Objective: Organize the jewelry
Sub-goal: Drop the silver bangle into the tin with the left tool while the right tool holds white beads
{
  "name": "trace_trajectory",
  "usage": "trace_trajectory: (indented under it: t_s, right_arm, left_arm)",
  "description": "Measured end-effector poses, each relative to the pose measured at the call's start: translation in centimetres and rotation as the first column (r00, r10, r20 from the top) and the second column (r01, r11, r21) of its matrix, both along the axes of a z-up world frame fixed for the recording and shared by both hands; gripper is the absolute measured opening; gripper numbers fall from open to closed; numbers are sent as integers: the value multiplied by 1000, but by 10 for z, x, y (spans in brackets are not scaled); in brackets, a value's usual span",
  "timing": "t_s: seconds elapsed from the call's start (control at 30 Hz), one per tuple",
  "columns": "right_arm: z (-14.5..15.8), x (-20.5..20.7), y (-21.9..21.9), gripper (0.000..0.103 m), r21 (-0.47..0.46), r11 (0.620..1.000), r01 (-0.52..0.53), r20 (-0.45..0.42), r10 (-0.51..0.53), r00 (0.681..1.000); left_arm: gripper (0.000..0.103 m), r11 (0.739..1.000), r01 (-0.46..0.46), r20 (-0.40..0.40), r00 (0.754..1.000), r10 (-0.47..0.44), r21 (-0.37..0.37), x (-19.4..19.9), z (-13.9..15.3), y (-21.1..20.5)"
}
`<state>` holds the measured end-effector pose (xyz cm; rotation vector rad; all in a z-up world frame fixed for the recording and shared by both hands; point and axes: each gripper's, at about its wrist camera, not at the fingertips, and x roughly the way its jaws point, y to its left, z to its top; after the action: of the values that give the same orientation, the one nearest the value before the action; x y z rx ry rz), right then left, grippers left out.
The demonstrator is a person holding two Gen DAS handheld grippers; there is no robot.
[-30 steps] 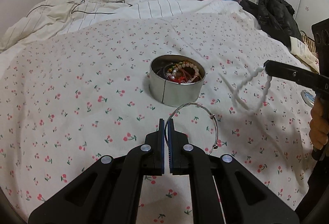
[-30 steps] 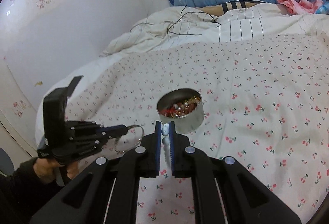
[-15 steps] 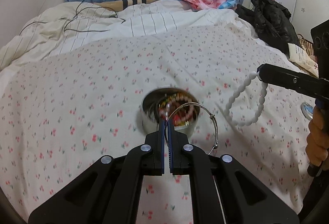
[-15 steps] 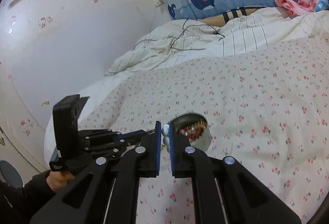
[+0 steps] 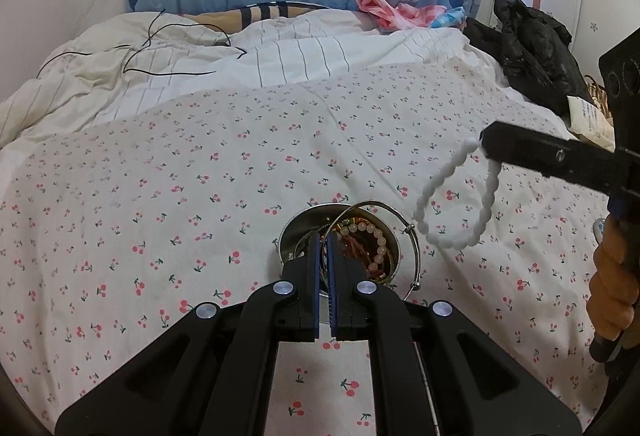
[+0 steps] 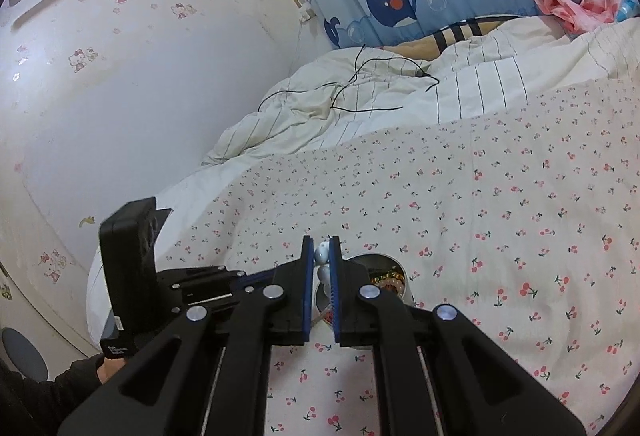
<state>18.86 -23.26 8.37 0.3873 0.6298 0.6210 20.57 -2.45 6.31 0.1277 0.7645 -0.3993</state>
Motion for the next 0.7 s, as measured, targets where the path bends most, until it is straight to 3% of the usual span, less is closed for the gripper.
trace_trajectory:
  t_s: [0.7]
  right_arm:
    - [-6, 11, 6, 8, -13, 1000, -4, -18, 4, 1000]
  left_arm:
    - [4, 1000, -7, -39, 999, 7, 6, 13, -20, -8]
